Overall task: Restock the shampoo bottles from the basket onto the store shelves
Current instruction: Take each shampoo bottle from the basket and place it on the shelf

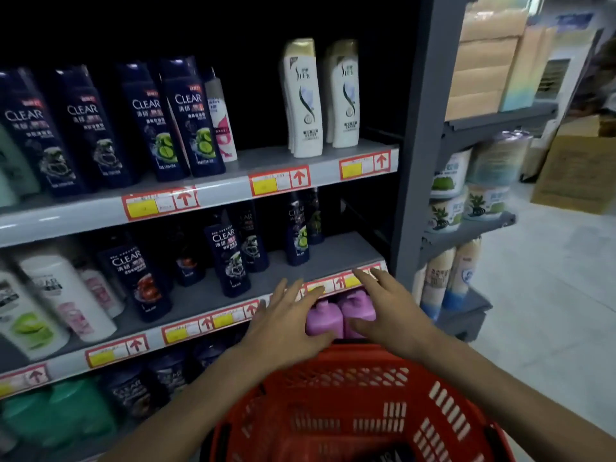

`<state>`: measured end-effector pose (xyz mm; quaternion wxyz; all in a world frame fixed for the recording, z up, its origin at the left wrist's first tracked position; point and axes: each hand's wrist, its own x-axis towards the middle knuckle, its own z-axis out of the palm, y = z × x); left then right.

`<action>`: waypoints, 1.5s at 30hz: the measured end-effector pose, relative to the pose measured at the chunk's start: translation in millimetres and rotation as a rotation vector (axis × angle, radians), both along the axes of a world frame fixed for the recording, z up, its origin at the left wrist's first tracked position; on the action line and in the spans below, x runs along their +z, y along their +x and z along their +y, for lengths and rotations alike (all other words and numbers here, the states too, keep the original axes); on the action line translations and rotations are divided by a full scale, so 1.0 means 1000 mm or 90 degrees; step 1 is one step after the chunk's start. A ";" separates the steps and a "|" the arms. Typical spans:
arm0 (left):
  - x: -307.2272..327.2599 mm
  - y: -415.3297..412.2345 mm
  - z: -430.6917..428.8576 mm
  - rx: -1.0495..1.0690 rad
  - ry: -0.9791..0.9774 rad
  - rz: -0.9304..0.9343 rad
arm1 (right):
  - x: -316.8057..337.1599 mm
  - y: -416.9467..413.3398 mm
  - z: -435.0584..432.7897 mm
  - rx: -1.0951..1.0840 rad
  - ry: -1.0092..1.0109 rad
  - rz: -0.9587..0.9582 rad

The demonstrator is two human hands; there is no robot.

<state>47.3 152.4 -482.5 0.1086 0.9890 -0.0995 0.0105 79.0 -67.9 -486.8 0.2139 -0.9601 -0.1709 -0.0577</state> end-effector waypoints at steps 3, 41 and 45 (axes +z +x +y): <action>-0.029 -0.022 -0.005 -0.024 0.062 0.029 | -0.023 -0.030 -0.014 0.023 -0.082 0.052; -0.377 -0.020 -0.123 -0.126 0.352 0.440 | -0.193 -0.107 -0.075 0.235 -0.524 0.445; -0.363 -0.019 -0.113 -0.130 0.266 0.418 | -0.192 -0.103 -0.070 0.240 -0.521 0.473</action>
